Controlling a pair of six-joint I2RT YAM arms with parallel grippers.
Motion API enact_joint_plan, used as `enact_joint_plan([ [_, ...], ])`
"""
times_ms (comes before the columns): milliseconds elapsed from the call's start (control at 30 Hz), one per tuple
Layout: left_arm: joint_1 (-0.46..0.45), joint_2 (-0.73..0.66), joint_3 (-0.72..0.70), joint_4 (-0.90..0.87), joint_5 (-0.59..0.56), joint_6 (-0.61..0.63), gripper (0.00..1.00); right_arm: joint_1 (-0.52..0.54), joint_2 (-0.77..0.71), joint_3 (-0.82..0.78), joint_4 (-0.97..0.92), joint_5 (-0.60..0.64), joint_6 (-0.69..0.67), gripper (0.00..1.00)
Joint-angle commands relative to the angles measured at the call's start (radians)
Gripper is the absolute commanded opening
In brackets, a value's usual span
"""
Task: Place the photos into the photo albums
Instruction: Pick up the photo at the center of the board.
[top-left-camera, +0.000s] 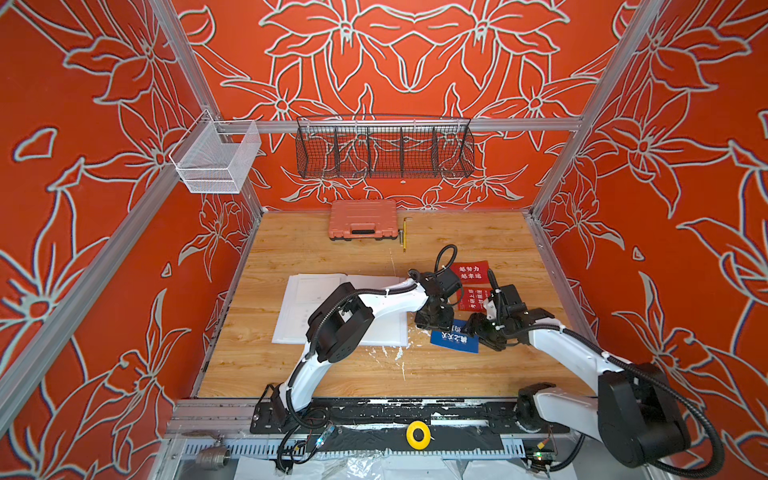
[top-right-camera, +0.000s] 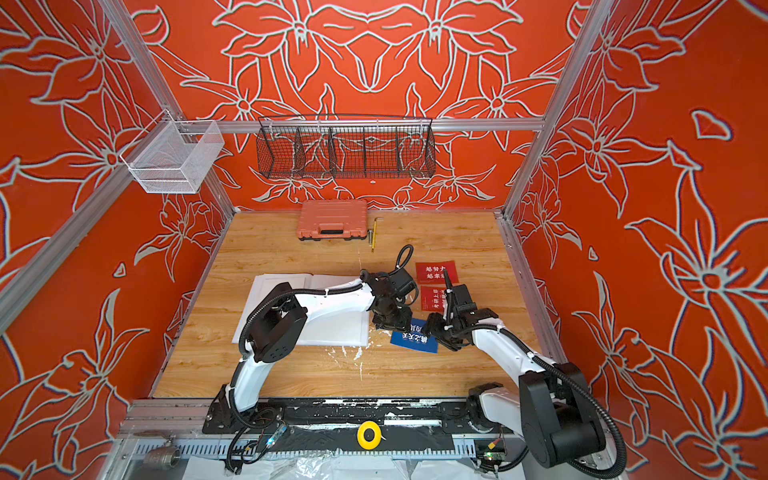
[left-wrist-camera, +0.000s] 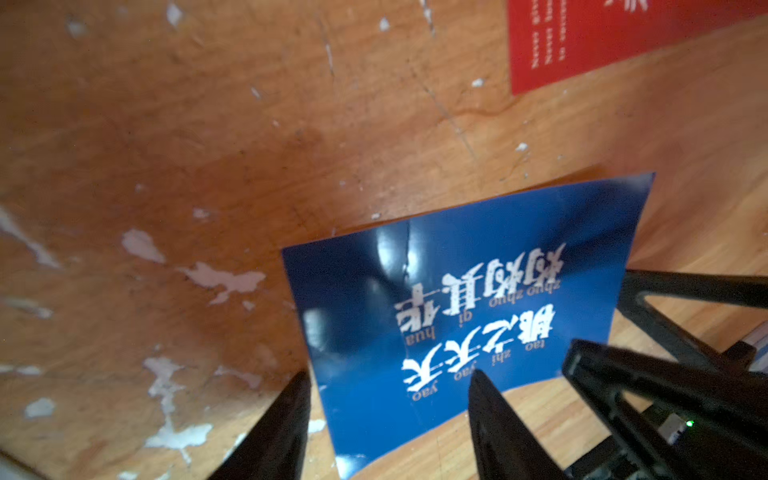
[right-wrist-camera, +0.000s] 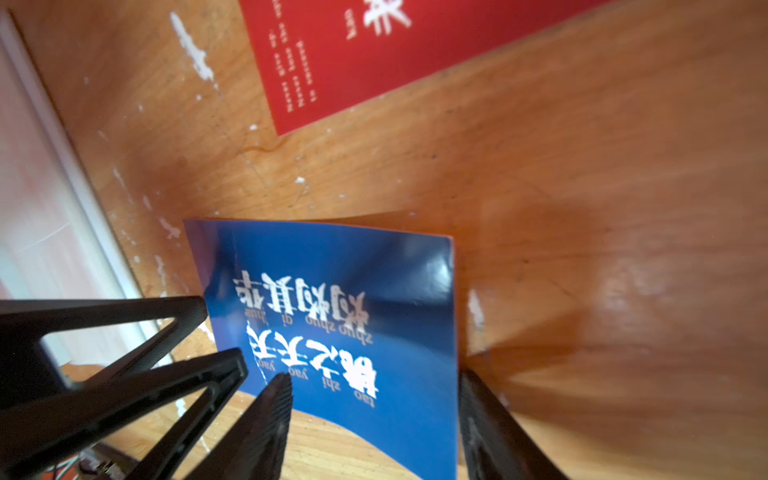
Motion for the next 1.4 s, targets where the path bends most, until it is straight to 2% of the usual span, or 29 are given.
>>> enact_joint_plan([
  [0,0.012,-0.029,-0.03,-0.028,-0.022,0.006,0.6,0.01,-0.017,-0.048,0.019,-0.064,0.028,0.63],
  [200,0.022,-0.051,-0.079,-0.007,-0.019,0.0,0.59,0.01,-0.088,-0.036,0.015,-0.075,0.025,0.58],
  [733,0.03,-0.055,-0.1,0.011,0.008,-0.004,0.58,0.01,-0.095,-0.056,0.125,-0.162,0.068,0.39],
  [900,0.065,-0.071,-0.163,0.076,0.085,-0.023,0.57,0.01,-0.124,-0.068,0.167,-0.197,0.064,0.35],
  [1233,0.079,-0.077,-0.162,0.059,0.092,0.006,0.56,0.01,-0.156,-0.104,0.314,-0.332,0.081,0.33],
  [1367,0.079,-0.079,-0.163,0.058,0.09,0.005,0.56,0.01,-0.162,-0.098,0.293,-0.319,0.074,0.31],
])
